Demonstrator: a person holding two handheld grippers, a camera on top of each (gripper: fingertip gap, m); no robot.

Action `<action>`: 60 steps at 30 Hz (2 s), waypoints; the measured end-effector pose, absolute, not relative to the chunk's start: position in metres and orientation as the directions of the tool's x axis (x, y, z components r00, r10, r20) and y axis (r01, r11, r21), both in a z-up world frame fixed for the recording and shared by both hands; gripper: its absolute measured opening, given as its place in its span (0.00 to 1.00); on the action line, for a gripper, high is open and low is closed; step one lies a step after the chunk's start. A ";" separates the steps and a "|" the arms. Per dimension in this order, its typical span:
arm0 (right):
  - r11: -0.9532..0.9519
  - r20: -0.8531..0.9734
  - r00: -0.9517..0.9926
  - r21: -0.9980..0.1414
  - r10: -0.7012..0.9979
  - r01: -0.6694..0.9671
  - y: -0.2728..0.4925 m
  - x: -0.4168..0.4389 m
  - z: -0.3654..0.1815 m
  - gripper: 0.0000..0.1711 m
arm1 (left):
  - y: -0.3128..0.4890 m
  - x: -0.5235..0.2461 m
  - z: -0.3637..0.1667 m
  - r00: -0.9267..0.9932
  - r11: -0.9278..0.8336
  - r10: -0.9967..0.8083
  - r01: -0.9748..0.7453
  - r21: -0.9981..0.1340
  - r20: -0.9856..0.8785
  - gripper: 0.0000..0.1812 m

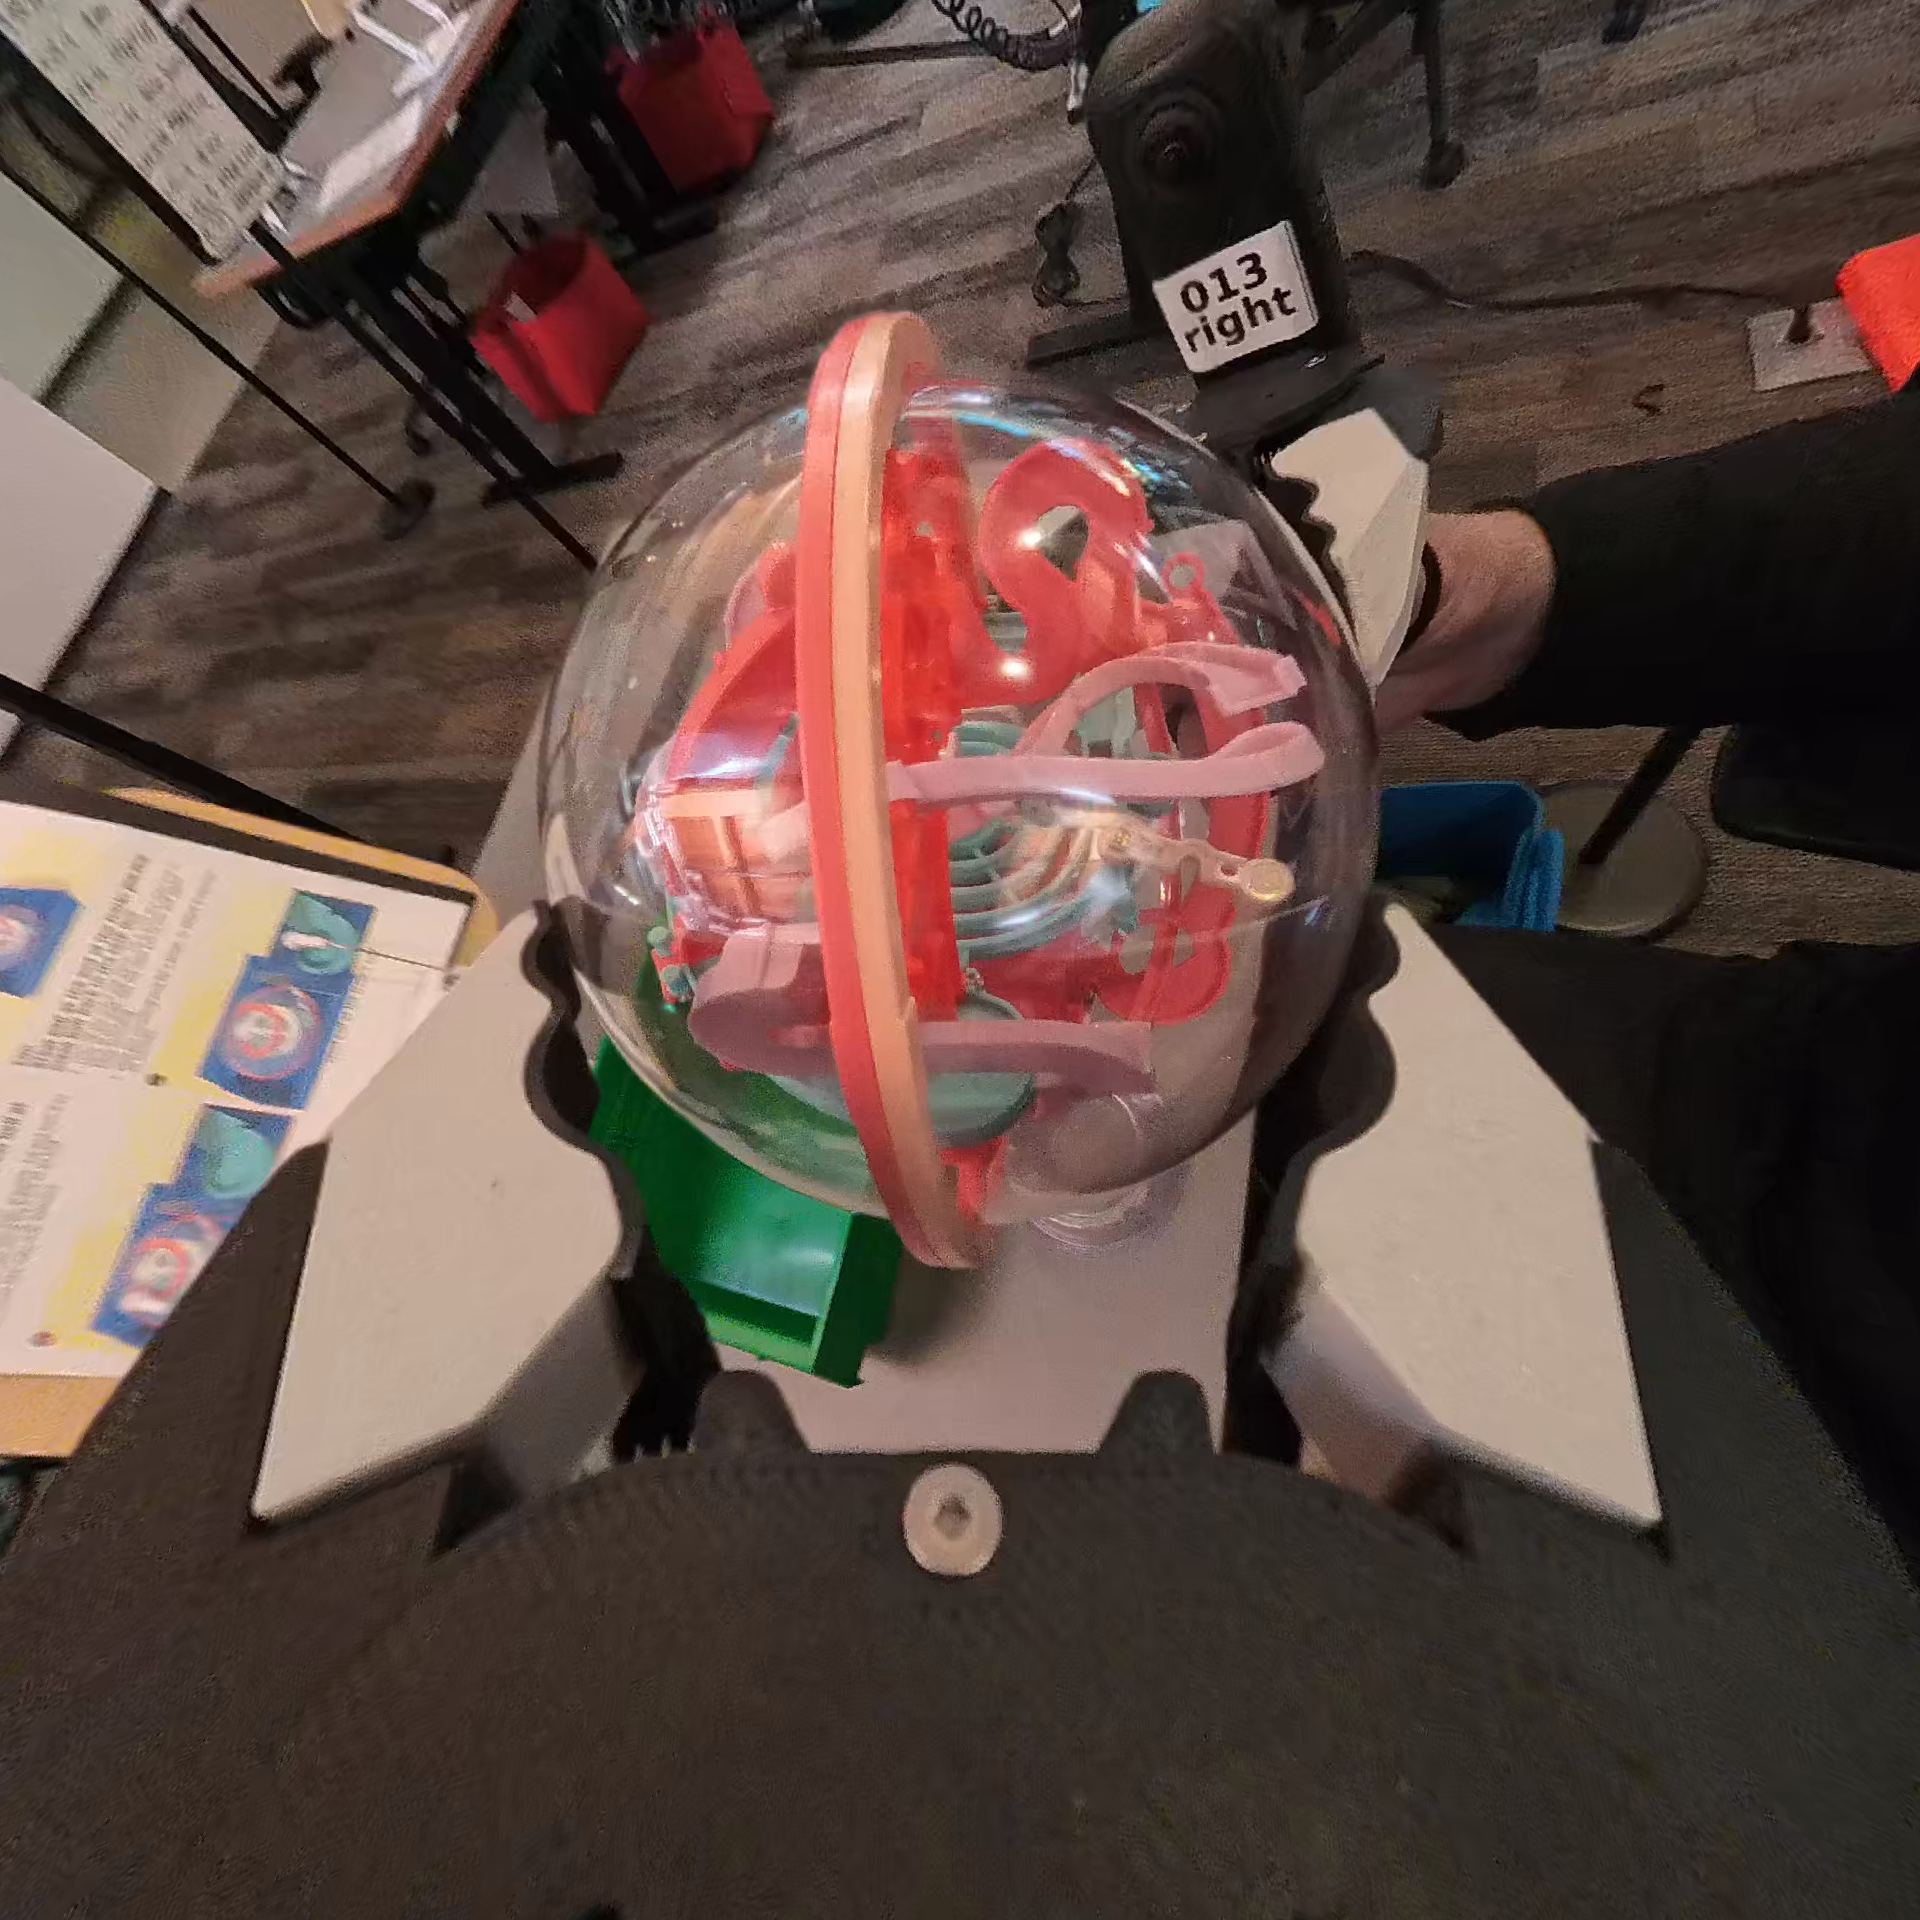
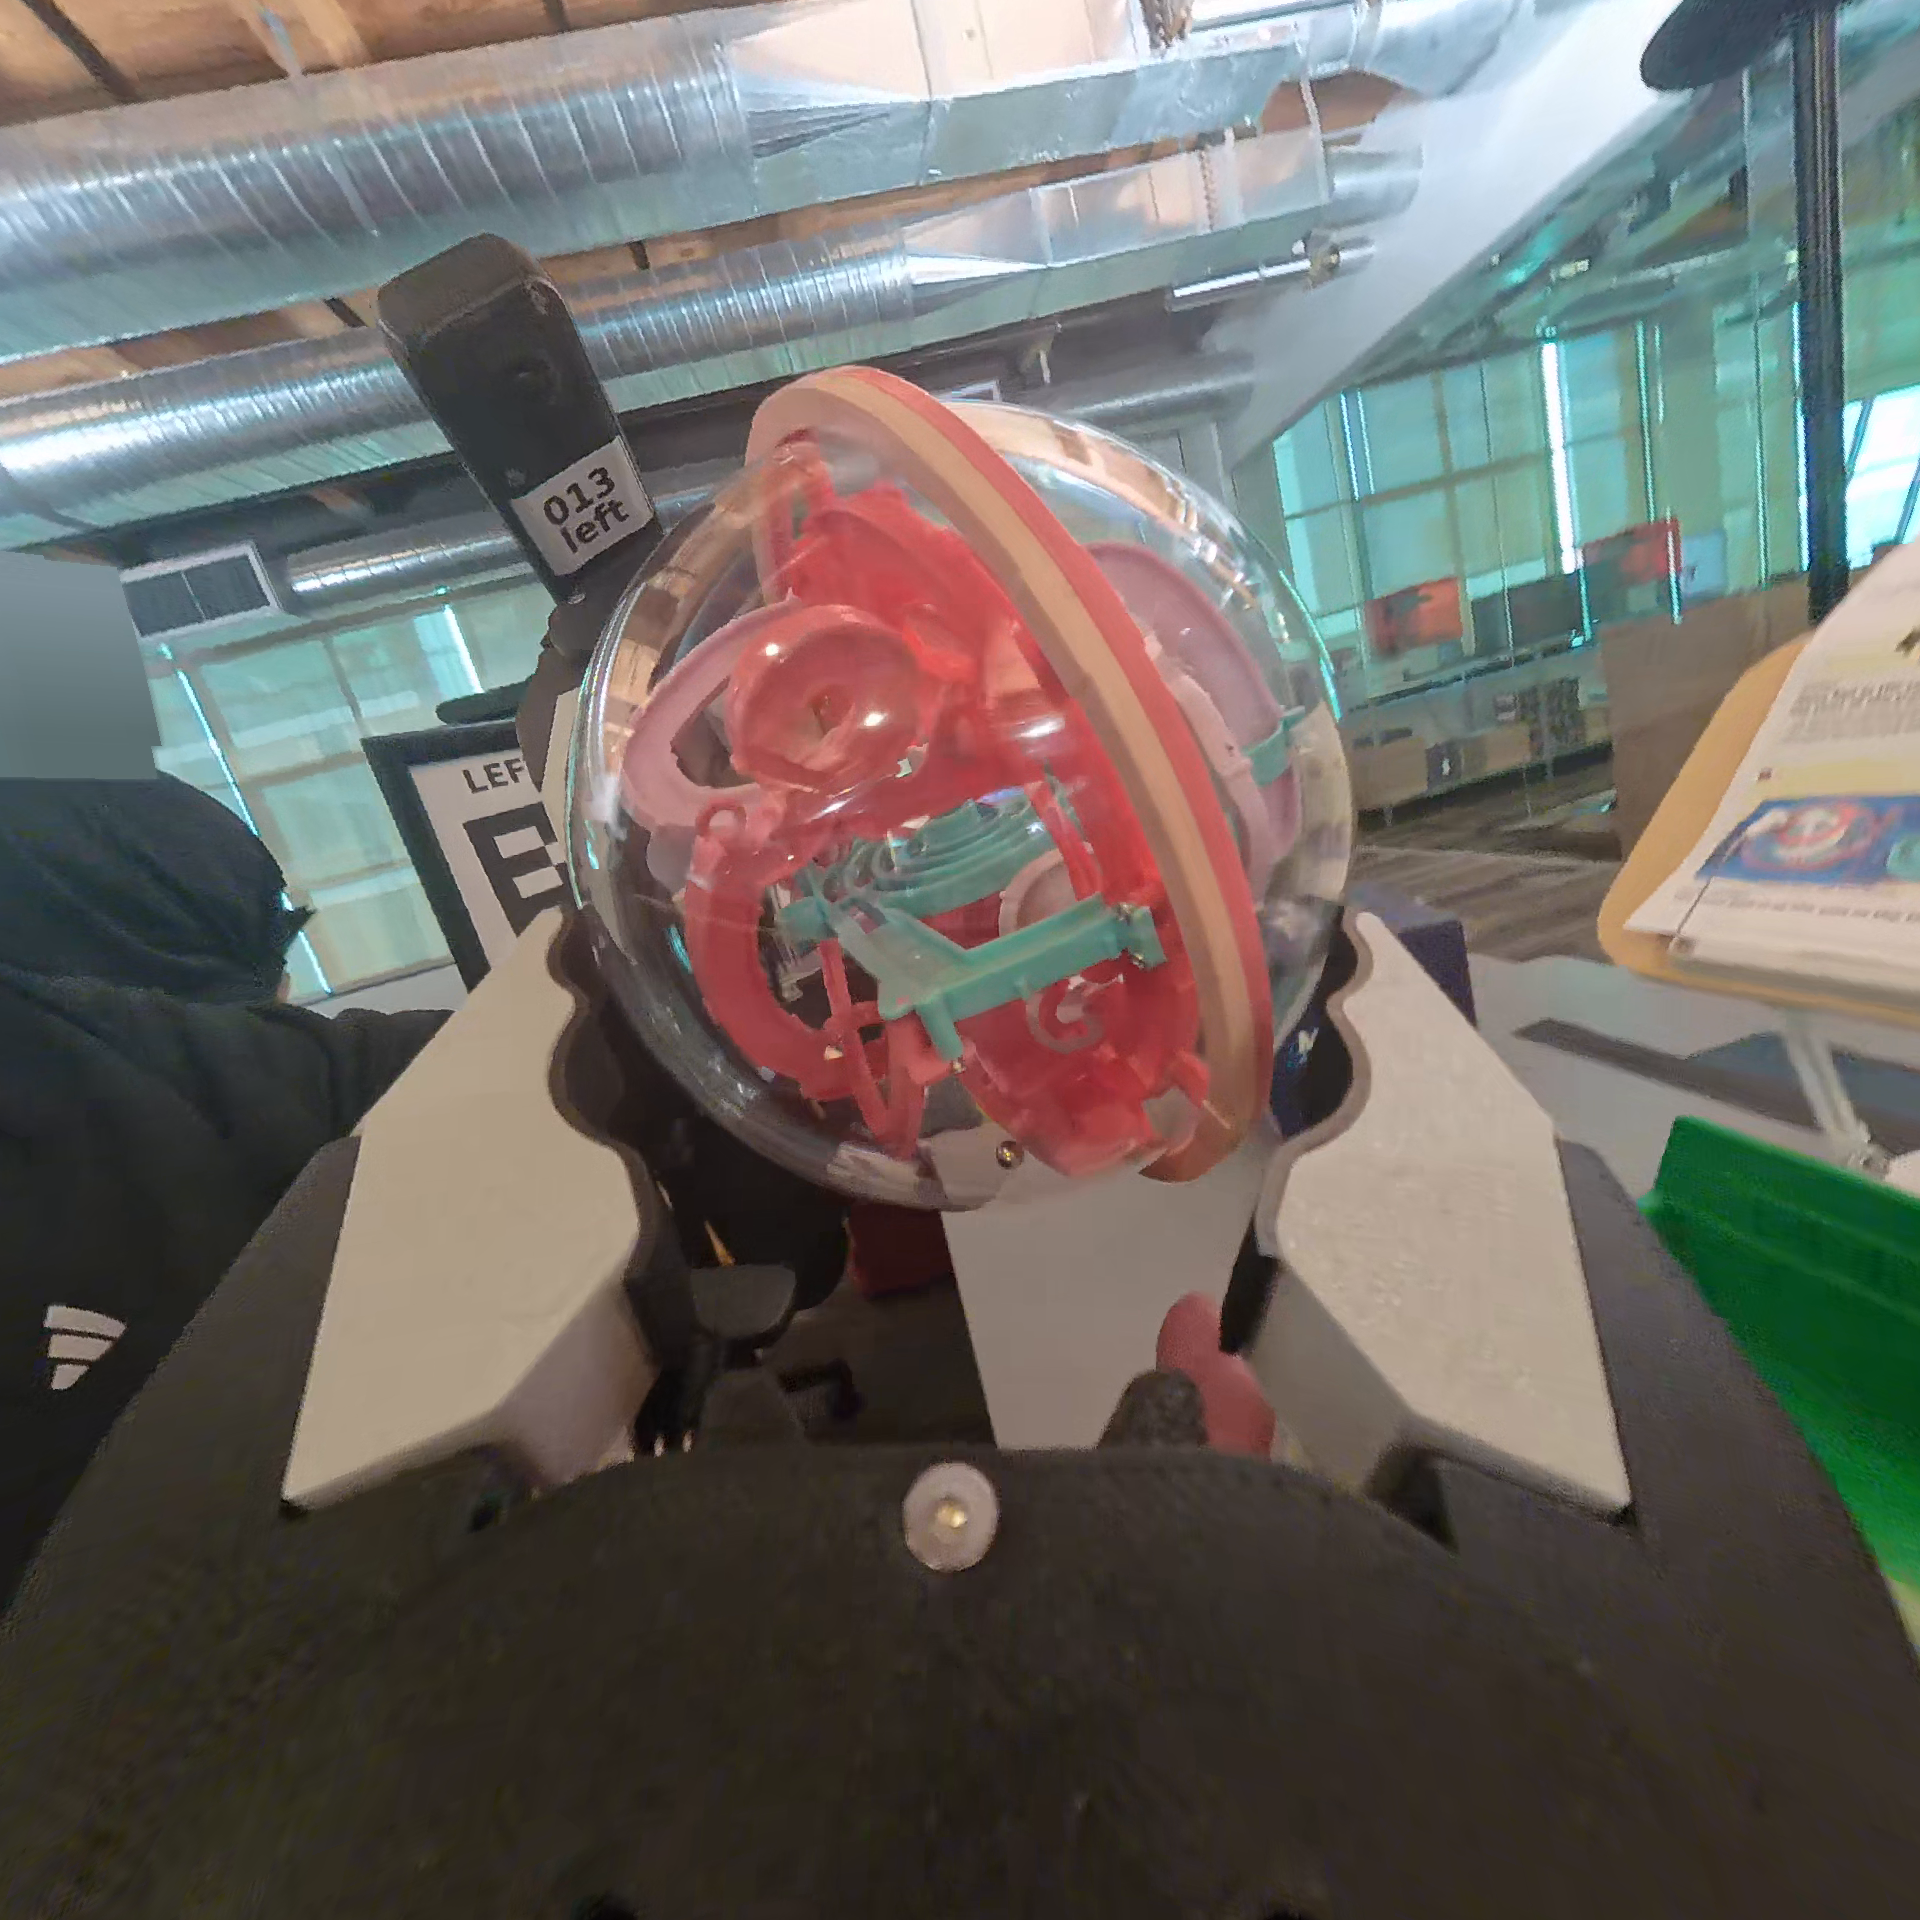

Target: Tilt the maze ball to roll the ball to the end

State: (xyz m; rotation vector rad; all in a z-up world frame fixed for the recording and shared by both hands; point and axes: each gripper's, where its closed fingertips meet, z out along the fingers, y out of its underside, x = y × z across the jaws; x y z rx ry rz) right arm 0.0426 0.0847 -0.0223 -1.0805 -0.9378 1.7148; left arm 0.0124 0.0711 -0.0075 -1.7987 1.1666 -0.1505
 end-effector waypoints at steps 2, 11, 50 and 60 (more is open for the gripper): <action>-0.393 -0.337 -0.244 -0.889 0.909 -0.234 0.088 0.038 -0.037 0.78 | 0.075 0.009 -0.021 0.556 -0.143 -0.773 -0.620 -0.771 -0.304 0.78; -0.639 -0.610 -0.251 -0.767 0.751 -0.049 0.096 0.022 -0.110 0.78 | 0.090 -0.005 -0.088 0.612 -0.355 -0.791 -0.483 -0.800 -0.019 0.79; -0.675 -0.746 -0.065 -0.633 0.663 0.379 0.108 -0.001 -0.261 0.82 | 0.118 -0.024 -0.241 0.620 -0.504 -0.751 -0.314 -0.805 0.228 0.80; -0.607 -0.616 -0.408 -0.777 0.674 0.171 0.092 -0.011 -0.179 0.82 | 0.114 -0.012 -0.138 0.607 -0.318 -0.784 -0.577 -0.752 -0.134 0.80</action>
